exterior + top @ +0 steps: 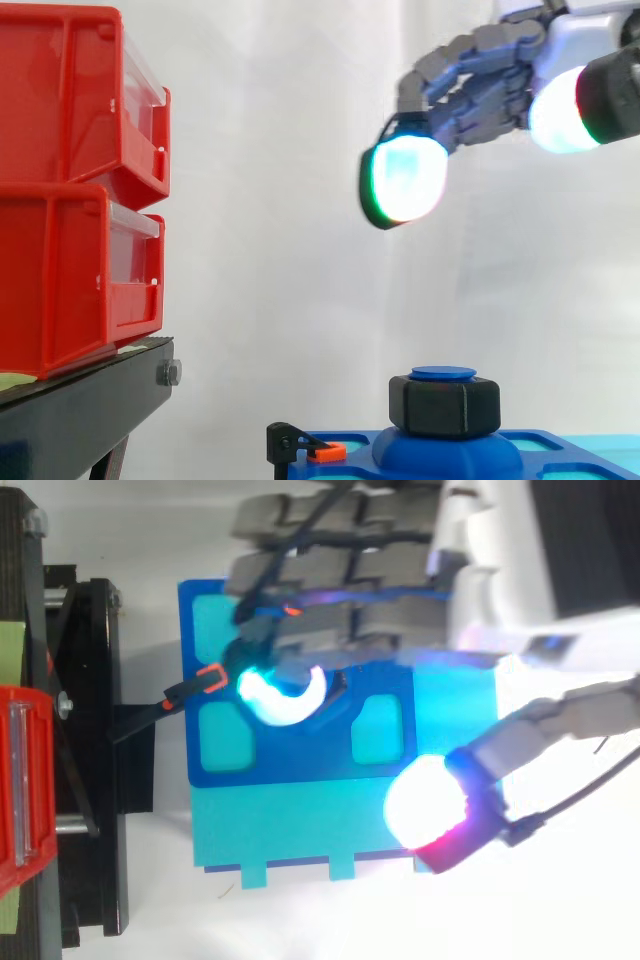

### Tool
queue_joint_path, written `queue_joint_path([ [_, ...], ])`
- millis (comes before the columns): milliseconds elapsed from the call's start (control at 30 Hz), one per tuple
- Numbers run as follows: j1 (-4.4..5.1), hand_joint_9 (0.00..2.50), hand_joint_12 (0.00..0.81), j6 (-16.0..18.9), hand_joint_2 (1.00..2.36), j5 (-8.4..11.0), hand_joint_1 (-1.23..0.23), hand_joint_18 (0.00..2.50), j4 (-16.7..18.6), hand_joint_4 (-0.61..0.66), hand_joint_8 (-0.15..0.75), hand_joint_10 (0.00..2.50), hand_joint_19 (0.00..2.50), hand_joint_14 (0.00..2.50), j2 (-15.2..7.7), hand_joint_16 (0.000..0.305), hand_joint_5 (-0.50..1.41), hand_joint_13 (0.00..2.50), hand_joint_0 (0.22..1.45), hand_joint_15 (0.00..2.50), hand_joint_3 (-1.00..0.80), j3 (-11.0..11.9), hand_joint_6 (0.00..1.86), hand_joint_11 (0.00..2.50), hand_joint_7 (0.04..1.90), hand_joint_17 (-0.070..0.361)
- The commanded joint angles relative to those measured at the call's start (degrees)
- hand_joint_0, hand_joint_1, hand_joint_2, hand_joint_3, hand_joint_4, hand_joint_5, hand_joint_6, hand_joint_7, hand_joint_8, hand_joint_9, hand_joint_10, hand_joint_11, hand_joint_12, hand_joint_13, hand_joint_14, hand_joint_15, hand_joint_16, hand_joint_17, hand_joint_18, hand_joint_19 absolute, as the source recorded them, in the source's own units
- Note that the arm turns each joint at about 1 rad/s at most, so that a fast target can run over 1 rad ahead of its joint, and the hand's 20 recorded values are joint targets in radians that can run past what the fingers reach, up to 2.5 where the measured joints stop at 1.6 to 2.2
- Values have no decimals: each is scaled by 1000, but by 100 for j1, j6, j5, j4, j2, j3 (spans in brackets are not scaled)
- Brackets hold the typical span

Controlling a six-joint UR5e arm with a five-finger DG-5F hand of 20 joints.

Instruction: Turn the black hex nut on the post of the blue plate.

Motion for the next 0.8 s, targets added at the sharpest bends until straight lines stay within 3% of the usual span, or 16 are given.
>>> queue_joint_path([
  [0, 0, 323, 397, 213, 1000, 67, -577, 0, -152, 212, 275, 0, 40, 0, 307, 63, -211, 64, 450, 0, -500, -442, 502, 0, 778, 142],
  [100, -26, 325, 395, 494, 1000, 59, -573, 0, 6, 215, 274, 0, 30, 0, 580, 63, -206, 56, 453, 0, -500, -926, 502, 0, 766, 142],
  [267, -61, 326, 391, 942, 1000, 67, -568, 0, 94, 226, 270, 0, 30, 0, 958, 63, -197, 41, 457, 0, -500, -1339, 502, 0, 743, 141],
  [300, -61, 325, 391, 1065, 1000, 76, -568, 0, 94, 225, 270, 0, 31, 0, 1133, 63, -196, 35, 457, 0, -500, -1497, 502, 0, 737, 141],
  [467, -61, 287, 388, 1285, 1000, 76, -566, 0, 94, 210, 261, 0, 8, 0, 1441, 63, -196, 0, 458, 0, -500, -1866, 502, 0, 717, 142],
  [533, -70, 250, 384, 1742, 1000, 120, -565, 0, 226, 198, 249, 0, 0, 0, 1696, 63, -198, 0, 456, 0, -500, -2262, 502, 0, 702, 142],
  [667, -79, 169, 382, 2296, 1000, 155, -553, 0, 322, 183, 232, 0, 0, 0, 1784, 64, -204, 0, 450, 0, -500, -2499, 502, 0, 682, 144],
  [767, -79, 123, 378, 2533, 1000, 173, -544, 0, 314, 168, 223, 0, 0, 0, 1775, 65, -209, 0, 442, 0, -500, -2499, 501, 0, 664, 147],
])
